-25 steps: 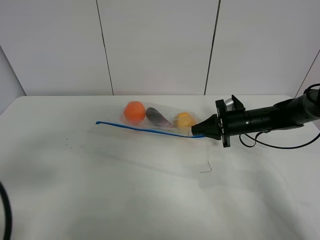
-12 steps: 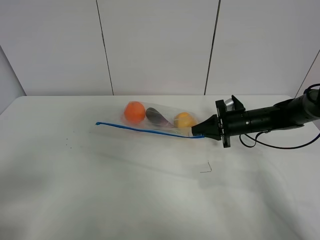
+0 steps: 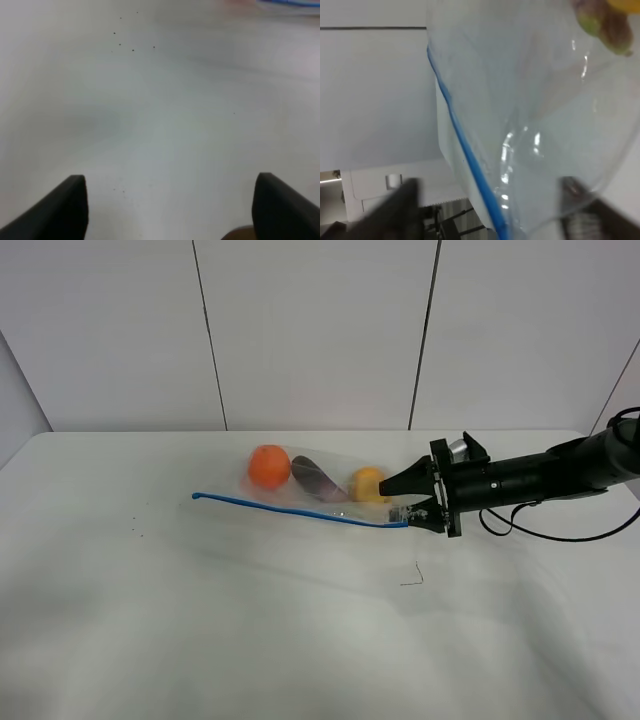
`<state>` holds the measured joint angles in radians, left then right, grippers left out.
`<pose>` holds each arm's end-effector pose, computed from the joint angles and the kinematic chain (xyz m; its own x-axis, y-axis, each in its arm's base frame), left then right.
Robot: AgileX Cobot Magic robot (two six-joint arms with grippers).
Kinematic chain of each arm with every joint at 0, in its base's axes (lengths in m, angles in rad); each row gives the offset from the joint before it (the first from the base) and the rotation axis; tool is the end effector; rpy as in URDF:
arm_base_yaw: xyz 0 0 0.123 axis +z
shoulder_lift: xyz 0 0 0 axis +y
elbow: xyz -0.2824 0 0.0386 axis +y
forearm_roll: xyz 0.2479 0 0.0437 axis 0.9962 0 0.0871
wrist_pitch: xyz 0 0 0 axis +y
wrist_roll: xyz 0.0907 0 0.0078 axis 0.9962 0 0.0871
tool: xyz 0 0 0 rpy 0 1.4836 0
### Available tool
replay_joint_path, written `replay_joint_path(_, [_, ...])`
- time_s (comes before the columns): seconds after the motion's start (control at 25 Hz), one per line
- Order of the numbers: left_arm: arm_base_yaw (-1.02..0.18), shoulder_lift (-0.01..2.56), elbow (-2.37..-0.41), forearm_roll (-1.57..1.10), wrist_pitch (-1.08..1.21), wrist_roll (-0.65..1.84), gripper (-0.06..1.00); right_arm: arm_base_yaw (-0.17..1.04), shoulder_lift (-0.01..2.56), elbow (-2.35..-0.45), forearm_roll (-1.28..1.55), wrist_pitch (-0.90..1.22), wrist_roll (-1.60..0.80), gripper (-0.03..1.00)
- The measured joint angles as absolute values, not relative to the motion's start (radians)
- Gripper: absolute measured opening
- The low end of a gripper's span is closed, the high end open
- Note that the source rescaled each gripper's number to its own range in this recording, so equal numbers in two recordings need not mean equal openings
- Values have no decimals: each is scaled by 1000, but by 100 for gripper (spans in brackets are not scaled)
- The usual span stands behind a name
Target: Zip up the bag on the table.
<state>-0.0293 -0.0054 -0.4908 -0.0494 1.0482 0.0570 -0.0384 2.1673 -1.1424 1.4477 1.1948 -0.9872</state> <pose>-0.0043 -0.0038 0.2757 -0.4452 0.0454 -0.8943 0.0819 0.9966 0.0098 0.3709 0.0699 0.1128 -0.9864 0.1363 -0.0915 -0.0344 0.3734 0.9270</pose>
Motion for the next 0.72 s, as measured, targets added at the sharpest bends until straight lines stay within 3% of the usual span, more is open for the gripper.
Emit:
replay_joint_path(0.12, [-29,-5,-491,-46,1048,43,87,-38,2166,-1187,1380,1194,-941,87])
replay_joint_path(0.2, [-29,-5,-491,-39,1048,34,87,-38,2160,-1235,1308,1182,-889,89])
replay_joint_path(0.72, [-29,-5,-491,-15,1048,11,87,-38,1952,-1505,555,1124,-384,91])
